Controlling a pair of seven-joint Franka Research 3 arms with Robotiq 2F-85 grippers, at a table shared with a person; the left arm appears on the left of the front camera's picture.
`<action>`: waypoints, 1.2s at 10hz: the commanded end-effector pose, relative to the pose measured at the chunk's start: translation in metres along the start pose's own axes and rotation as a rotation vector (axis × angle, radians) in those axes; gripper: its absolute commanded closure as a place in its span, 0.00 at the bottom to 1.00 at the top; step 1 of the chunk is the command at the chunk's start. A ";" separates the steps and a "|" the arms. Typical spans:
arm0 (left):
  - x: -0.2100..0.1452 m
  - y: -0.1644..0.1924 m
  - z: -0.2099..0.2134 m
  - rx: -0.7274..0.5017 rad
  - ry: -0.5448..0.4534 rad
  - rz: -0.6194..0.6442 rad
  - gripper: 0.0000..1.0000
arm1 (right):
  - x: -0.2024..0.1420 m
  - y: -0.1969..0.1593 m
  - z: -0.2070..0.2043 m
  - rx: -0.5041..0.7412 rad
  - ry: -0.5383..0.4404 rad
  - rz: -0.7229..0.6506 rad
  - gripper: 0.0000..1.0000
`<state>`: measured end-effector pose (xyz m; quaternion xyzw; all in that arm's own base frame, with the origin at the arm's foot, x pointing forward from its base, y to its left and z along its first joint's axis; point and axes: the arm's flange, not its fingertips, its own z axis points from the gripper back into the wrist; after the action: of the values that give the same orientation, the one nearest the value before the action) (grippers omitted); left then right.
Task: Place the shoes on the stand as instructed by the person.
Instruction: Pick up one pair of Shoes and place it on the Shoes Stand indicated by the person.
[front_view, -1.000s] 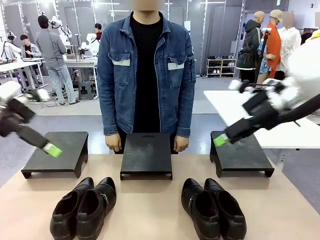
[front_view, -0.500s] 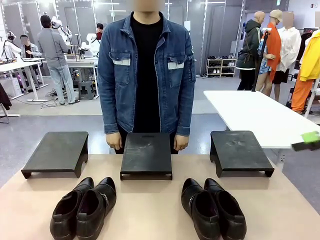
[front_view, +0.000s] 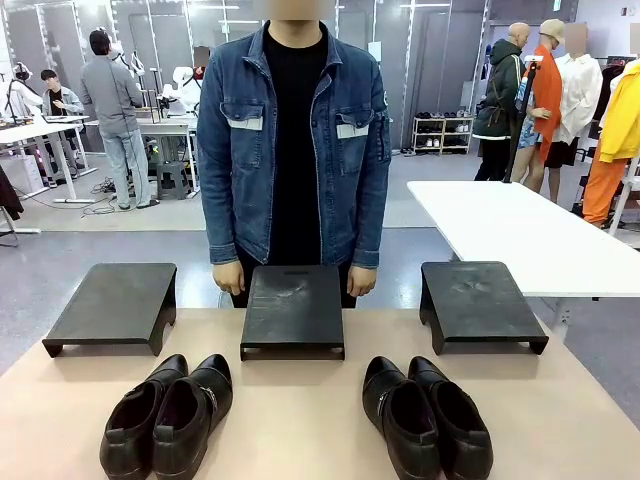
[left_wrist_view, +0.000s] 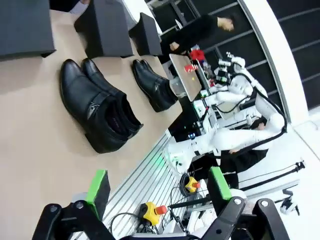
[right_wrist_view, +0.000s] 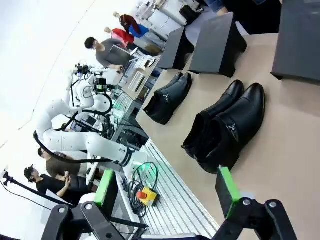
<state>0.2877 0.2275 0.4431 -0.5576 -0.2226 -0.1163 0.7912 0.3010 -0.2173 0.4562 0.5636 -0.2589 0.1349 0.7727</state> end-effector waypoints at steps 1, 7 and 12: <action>0.014 -0.007 -0.002 0.006 -0.026 -0.021 0.00 | 0.009 0.008 -0.007 0.003 -0.013 0.023 0.00; 0.003 0.001 0.000 0.004 -0.012 0.005 0.00 | 0.002 0.002 0.000 -0.004 -0.007 0.000 0.00; 0.003 0.001 0.000 0.004 -0.012 0.005 0.00 | 0.002 0.002 0.000 -0.004 -0.007 0.000 0.00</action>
<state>0.2923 0.2261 0.4450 -0.5530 -0.2270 -0.1028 0.7950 0.3010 -0.2160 0.4572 0.5591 -0.2539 0.1268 0.7790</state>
